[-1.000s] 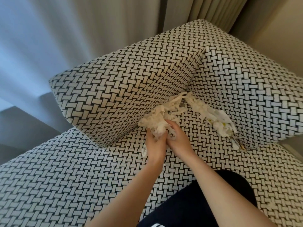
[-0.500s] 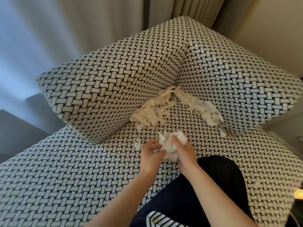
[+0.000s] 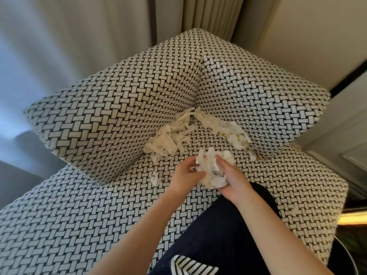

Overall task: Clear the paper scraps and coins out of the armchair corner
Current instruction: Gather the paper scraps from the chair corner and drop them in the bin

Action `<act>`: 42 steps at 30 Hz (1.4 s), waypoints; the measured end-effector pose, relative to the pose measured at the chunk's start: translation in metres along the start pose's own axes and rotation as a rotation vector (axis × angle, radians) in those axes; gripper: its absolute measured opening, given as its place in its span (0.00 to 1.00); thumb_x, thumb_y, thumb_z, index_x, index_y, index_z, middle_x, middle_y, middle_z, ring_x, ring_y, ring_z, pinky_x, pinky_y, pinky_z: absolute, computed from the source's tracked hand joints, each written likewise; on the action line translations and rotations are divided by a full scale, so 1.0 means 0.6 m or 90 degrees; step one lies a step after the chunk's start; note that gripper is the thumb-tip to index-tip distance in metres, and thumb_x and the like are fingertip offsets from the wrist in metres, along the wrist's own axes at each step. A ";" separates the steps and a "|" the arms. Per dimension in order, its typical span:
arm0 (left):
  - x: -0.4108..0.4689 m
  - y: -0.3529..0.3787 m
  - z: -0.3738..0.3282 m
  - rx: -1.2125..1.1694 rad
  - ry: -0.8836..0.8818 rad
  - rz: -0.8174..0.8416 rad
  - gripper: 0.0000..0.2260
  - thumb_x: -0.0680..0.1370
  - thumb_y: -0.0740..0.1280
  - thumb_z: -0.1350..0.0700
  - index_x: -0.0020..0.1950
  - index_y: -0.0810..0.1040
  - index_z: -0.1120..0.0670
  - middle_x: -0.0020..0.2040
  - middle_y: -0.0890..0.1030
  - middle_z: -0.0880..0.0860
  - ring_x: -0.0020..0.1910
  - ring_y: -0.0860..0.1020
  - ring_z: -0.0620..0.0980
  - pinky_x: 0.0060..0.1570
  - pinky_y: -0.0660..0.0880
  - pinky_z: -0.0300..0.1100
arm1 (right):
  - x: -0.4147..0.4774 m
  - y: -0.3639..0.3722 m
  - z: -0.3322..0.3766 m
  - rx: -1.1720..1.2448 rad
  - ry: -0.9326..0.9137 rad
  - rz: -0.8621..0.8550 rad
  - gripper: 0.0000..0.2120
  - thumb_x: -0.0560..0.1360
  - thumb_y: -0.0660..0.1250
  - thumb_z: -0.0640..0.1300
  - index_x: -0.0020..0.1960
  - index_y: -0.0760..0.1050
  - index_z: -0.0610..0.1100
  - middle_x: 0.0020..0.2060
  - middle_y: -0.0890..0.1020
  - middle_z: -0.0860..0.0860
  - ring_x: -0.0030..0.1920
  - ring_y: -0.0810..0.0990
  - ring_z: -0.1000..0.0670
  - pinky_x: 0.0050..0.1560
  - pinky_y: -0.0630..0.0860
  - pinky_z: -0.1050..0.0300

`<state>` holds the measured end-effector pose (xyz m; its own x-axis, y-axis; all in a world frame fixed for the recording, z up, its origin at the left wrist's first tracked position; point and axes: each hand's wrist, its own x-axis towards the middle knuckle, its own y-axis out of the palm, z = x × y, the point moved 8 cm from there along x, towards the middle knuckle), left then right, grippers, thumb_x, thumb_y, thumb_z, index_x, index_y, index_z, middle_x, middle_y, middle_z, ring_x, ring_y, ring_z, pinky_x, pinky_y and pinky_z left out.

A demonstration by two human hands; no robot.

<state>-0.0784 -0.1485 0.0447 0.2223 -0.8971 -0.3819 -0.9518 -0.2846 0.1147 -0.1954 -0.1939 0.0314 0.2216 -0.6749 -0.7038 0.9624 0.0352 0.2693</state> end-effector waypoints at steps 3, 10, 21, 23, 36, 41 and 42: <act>0.018 0.042 -0.034 0.029 0.041 0.006 0.12 0.74 0.67 0.66 0.55 0.79 0.55 0.51 0.81 0.54 0.50 0.81 0.54 0.48 0.80 0.48 | -0.023 -0.028 0.044 0.051 -0.025 0.004 0.08 0.76 0.65 0.42 0.53 0.77 0.41 0.47 0.83 0.40 0.48 0.82 0.43 0.47 0.78 0.46; 0.041 0.216 -0.063 -0.040 0.001 0.085 0.07 0.72 0.70 0.67 0.45 0.78 0.56 0.43 0.77 0.54 0.43 0.77 0.53 0.41 0.77 0.48 | -0.078 -0.176 0.123 0.135 -0.064 -0.065 0.15 0.76 0.65 0.44 0.60 0.74 0.39 0.51 0.82 0.41 0.45 0.83 0.44 0.39 0.78 0.51; 0.003 0.524 0.094 0.088 -0.221 0.240 0.14 0.76 0.66 0.62 0.61 0.74 0.59 0.56 0.79 0.57 0.55 0.78 0.55 0.57 0.76 0.52 | -0.185 -0.453 0.073 0.476 -0.043 -0.283 0.12 0.79 0.58 0.43 0.56 0.72 0.36 0.47 0.78 0.41 0.50 0.77 0.43 0.62 0.71 0.47; -0.017 0.575 0.135 0.134 -0.265 0.280 0.13 0.75 0.66 0.62 0.59 0.75 0.58 0.57 0.79 0.57 0.55 0.78 0.55 0.58 0.76 0.53 | -0.197 -0.511 0.028 0.560 0.000 -0.351 0.11 0.80 0.58 0.45 0.53 0.72 0.37 0.46 0.77 0.38 0.55 0.76 0.42 0.65 0.70 0.46; -0.032 0.762 0.212 0.336 -0.306 0.295 0.11 0.77 0.64 0.55 0.55 0.76 0.60 0.53 0.78 0.55 0.50 0.75 0.52 0.50 0.73 0.46 | -0.198 -0.741 -0.027 0.757 -0.019 -0.430 0.17 0.81 0.53 0.45 0.66 0.69 0.39 0.55 0.76 0.40 0.63 0.73 0.42 0.65 0.67 0.46; -0.054 0.809 0.229 0.435 -0.318 0.412 0.15 0.77 0.65 0.56 0.62 0.75 0.59 0.58 0.77 0.55 0.55 0.74 0.53 0.53 0.71 0.45 | -0.186 -0.770 -0.029 0.702 0.014 -0.433 0.13 0.81 0.53 0.40 0.51 0.72 0.32 0.51 0.77 0.37 0.62 0.70 0.44 0.69 0.63 0.48; -0.059 0.812 0.232 0.453 -0.320 0.415 0.17 0.77 0.65 0.55 0.64 0.74 0.60 0.61 0.76 0.56 0.56 0.74 0.54 0.54 0.70 0.45 | -0.181 -0.778 -0.036 0.683 0.026 -0.436 0.11 0.81 0.54 0.38 0.57 0.71 0.34 0.59 0.75 0.38 0.65 0.69 0.44 0.70 0.62 0.46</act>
<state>-0.5797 -0.2083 -0.0137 -0.3273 -0.5183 -0.7901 -0.7961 0.6016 -0.0648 -0.6655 -0.1213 -0.0318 -0.2447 -0.2954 -0.9235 0.2765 -0.9342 0.2256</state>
